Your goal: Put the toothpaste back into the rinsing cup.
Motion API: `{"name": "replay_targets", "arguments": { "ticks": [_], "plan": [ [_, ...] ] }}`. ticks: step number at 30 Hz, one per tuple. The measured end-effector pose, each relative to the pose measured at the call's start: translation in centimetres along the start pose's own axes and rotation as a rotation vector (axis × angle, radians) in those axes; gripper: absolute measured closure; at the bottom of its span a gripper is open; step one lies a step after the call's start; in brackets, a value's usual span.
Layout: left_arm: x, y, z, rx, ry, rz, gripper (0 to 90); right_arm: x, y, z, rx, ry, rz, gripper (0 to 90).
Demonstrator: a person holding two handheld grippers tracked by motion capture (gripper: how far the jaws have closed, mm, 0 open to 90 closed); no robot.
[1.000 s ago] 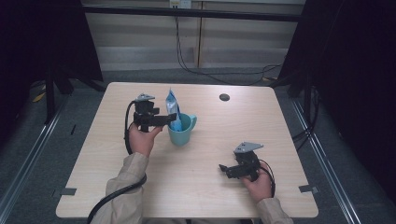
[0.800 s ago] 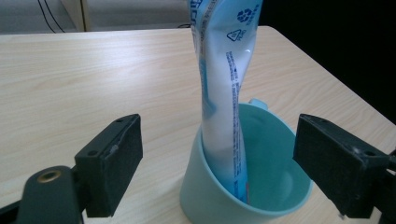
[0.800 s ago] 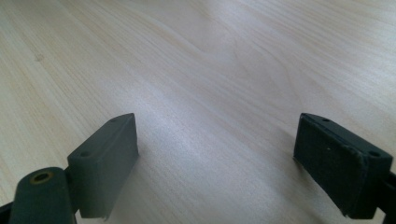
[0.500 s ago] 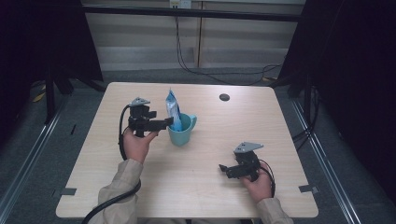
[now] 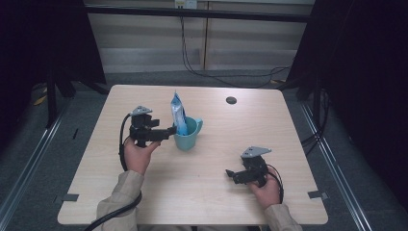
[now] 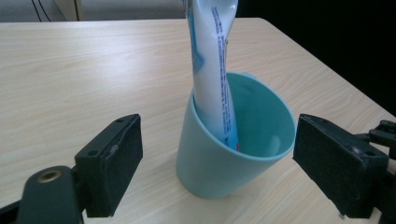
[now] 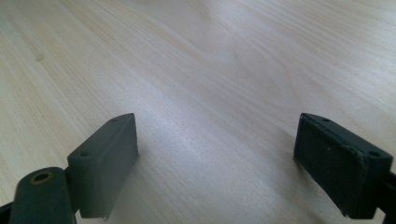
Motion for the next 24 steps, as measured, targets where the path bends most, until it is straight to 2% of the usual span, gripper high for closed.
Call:
{"name": "replay_targets", "arguments": {
  "ticks": [6, 12, 17, 24],
  "plan": [
    [0.2, 0.0, -1.1, -0.003, -0.008, -0.011, 15.6, 0.0, 0.0, 0.0, 0.0, 0.0, 0.0, 12.9],
    [0.3, 0.3, -2.0, 0.013, -0.007, -0.035, 15.6, 0.0, 0.0, 0.0, 0.0, 0.0, 0.0, 12.9],
    [0.5, 0.3, -2.7, 0.004, -0.024, -0.029, 15.4, 0.0, 0.0, 0.0, 0.0, 0.001, 0.003, 12.9],
    [0.4, 0.5, -3.6, 0.001, -0.022, -0.051, 15.6, 0.0, 0.0, 0.0, -0.001, 0.001, 0.002, 12.9]
  ]
}}
Point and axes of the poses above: each handheld gripper's, and its own axes: x roughly backward along the jaws, z roughly out of its top, y roughly to its right, the point moved 7 cm from there along -x, roughly forward along the jaws, and after that the axes turned 6 degrees about -x, right-handed, at the moved point
